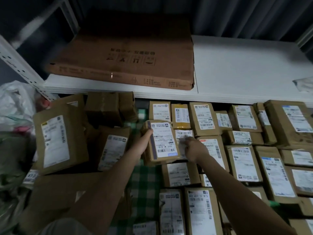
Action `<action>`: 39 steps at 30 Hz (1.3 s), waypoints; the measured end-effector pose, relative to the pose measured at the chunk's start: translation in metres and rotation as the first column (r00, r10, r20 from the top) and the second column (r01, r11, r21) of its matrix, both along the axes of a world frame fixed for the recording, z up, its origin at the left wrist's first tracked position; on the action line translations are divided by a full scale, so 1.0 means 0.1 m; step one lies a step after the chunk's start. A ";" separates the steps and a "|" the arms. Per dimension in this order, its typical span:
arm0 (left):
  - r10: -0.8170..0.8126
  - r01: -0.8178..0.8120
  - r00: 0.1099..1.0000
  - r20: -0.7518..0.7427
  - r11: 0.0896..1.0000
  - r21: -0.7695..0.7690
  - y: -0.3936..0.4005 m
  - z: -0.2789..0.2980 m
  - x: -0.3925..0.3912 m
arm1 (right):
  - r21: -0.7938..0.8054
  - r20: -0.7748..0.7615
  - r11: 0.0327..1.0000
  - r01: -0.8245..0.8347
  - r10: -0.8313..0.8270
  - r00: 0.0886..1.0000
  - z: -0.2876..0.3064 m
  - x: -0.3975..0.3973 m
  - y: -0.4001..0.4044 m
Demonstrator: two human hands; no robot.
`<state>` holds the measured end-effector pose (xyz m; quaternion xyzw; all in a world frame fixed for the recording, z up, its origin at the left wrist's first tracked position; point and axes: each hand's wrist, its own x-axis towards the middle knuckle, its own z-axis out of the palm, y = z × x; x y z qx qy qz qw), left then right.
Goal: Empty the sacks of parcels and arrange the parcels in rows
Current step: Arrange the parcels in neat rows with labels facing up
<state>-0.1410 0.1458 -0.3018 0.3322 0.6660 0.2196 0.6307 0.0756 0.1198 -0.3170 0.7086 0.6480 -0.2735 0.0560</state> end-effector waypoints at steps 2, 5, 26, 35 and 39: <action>0.021 -0.021 0.999 0.024 1.000 -0.009 0.01 -0.09 0.00 | 0.011 0.003 1.000 -0.017 0.017 1.000 -0.01 -0.01 0.00; 0.048 -0.048 0.998 0.050 0.999 -0.008 0.03 -0.11 -0.03 | 0.024 -0.001 1.000 0.007 -0.006 1.000 -0.05 -0.01 0.01; 0.036 -0.035 0.999 0.015 0.998 -0.055 0.04 -0.41 0.16 | -0.001 0.052 0.999 -0.052 0.052 0.997 -0.12 -0.02 -0.12; -0.091 0.100 0.990 -0.108 0.992 0.074 -0.11 -0.58 0.21 | 0.018 0.087 0.998 -0.059 0.057 0.995 -0.14 -0.07 -0.16; -0.105 0.128 0.980 -0.167 0.983 0.130 -0.11 -0.60 0.27 | 0.021 0.108 0.997 -0.070 0.068 0.992 -0.17 -0.08 -0.17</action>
